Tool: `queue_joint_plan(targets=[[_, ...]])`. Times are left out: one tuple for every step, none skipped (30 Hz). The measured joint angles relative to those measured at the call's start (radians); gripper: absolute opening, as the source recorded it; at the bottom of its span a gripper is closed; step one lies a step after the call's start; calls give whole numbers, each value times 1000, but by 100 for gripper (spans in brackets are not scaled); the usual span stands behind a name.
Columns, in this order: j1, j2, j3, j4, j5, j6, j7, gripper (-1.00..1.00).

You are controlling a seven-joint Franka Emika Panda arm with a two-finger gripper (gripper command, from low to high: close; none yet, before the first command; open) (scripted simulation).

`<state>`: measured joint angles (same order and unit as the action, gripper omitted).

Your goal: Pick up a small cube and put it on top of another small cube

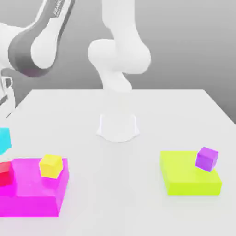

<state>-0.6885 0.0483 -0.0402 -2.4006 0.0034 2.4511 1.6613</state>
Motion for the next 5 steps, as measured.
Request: queue_joint_plan(targets=[[16,31,10,-6,1,37,-4,-100],[21,57,13,-12,3,68,-7,100],[21,57,13,-12,3,68,-7,100],[21,57,13,-12,3,68,-7,100],[21,57,13,-12,3,68,-7,100]])
